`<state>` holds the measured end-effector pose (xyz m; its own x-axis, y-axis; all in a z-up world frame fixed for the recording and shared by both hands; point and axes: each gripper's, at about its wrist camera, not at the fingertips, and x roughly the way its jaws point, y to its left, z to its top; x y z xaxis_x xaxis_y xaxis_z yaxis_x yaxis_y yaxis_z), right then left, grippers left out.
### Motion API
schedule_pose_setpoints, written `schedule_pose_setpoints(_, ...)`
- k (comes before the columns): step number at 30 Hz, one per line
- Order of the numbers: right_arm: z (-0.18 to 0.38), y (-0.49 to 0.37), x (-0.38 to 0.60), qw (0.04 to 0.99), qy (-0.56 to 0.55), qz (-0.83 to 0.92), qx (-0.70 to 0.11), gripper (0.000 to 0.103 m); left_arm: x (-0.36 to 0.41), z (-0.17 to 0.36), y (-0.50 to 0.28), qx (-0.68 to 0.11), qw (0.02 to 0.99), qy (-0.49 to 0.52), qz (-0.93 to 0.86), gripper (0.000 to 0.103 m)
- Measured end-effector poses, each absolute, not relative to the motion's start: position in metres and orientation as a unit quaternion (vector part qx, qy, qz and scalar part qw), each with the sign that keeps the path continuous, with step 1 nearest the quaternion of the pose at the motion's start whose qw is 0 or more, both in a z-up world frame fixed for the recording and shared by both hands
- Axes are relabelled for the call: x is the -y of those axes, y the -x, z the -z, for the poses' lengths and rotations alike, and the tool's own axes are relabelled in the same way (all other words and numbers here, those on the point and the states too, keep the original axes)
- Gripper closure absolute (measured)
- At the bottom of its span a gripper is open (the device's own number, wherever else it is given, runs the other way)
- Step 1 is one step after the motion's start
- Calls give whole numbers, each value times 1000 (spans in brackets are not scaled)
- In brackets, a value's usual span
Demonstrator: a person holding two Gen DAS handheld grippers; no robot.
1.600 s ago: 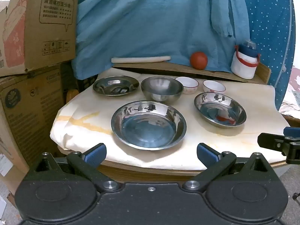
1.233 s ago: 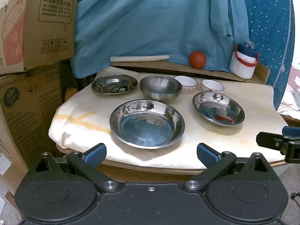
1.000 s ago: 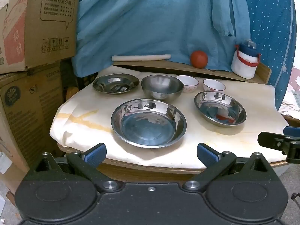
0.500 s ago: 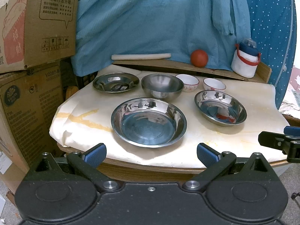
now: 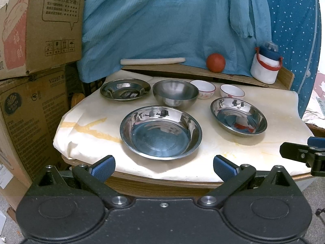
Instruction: Organize plates and bowls
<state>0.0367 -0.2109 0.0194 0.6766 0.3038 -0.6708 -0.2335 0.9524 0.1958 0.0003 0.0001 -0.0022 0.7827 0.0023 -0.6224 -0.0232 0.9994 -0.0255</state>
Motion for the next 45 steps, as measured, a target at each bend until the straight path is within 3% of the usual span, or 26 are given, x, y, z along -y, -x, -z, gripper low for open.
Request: schedule_pose_setpoints(45,-17,-46,202,912,-41,-151,-379,0,-2,9,-10,-344,939,22,-15,1)
